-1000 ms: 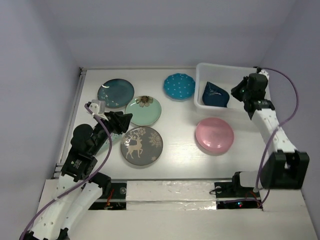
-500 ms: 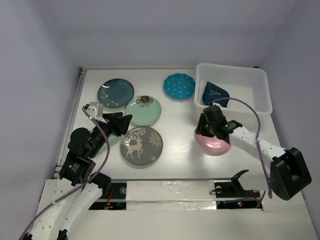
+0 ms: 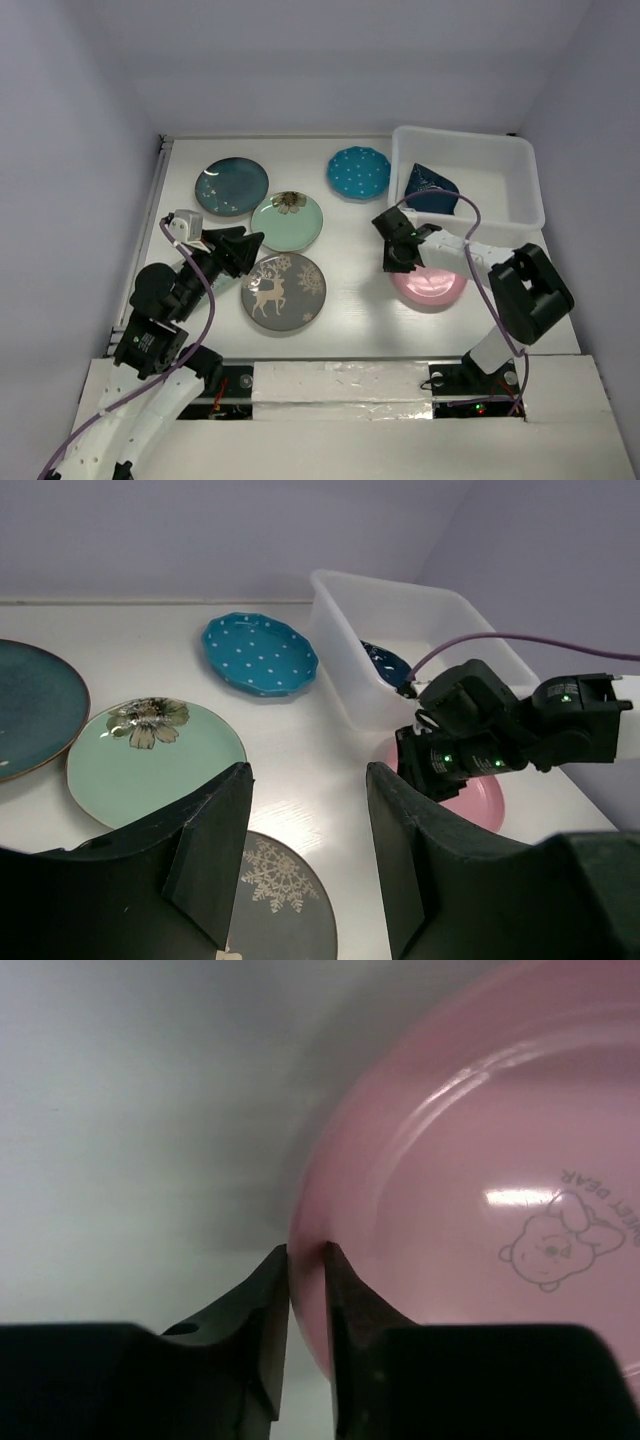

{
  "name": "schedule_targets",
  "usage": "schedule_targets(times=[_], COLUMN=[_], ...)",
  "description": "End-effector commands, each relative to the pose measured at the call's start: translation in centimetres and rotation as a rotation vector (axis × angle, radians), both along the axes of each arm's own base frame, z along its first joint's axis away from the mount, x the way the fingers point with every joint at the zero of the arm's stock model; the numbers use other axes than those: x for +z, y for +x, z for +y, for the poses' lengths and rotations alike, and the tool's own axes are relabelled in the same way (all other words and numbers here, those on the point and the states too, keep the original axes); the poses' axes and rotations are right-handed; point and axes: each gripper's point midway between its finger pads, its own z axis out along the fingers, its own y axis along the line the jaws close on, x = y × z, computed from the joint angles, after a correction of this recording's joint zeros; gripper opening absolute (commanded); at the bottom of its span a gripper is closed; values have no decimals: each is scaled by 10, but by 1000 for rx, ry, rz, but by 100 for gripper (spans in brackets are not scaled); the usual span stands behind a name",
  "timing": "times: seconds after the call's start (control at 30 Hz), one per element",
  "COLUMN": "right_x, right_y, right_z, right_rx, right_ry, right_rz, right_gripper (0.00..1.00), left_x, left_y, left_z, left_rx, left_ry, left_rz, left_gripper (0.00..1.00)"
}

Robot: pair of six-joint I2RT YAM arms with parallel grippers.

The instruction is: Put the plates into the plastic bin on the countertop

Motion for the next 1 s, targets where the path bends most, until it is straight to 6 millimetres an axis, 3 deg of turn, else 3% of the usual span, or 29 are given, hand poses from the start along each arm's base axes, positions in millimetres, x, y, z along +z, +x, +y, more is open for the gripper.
schedule_targets(times=[0.0, 0.1, 0.2, 0.27, 0.33, 0.37, 0.43, 0.47, 0.53, 0.57, 0.6, 0.67, 0.7, 0.77, 0.87, 0.9, 0.93, 0.97], right_x=[7, 3, 20, 58, 88, 120, 151, 179, 204, 216, 242, 259, 279, 285, 307, 308, 317, 310], right_y=[3, -5, -20, -22, -30, -27, -24, -16, -12, -6, 0, 19, 31, 56, 112, 117, 131, 145], right_z=[-6, 2, 18, 34, 37, 36, 34, 35, 29, 23, 23, 10, 8, -4, -53, -48, -74, -77], right_rx=[-4, 18, 68, 80, 95, 84, 81, 69, 68, 54, 44, 19, 1, 21, -59, -53, -101, -92], right_ry=[-123, -145, -132, -63, -43, -11, 9, 29, 6, -24, -16, -87, -74, -110, -140, -126, -141, -129], right_rz=[-15, 7, -4, -72, -104, -159, -215, -275, -319, -356, -405, -440, -485, -503, -603, -613, -631, -615], right_gripper=[20, 0, 0, 0, 0, 0, 0, 0, 0, 0, 0, 0, 0, 0, 0, 0, 0, 0], left_x=[21, 22, 22, 22, 21, 21, 22, 22, 22, 23, 23, 23, 22, 22, 23, 22, 22, 21], left_y=[-6, -8, -8, -9, -8, -9, -9, -9, -10, -10, -10, -9, -9, -10, -10, -9, -9, -9], left_z=[0, -1, 0, -2, -2, -2, -1, -1, -1, -1, 0, 0, 0, 0, 1, 1, 1, 0], left_rx=[-11, -19, -16, -23, -22, -22, -22, -19, -19, -19, -17, -17, -16, -16, -10, -10, -9, -11], left_ry=[-19, -19, -20, -19, -18, -20, -19, -20, -22, -21, -21, -20, -20, -21, -22, -21, -19, -18], left_rz=[-61, -63, -66, -63, -60, -61, -65, -66, -67, -69, -69, -68, -66, -68, -70, -67, -67, -64], left_gripper=[46, 46, 46, 46, 46, 46, 46, 46, 46, 46, 46, 46, 46, 46, 46, 46, 46, 46])
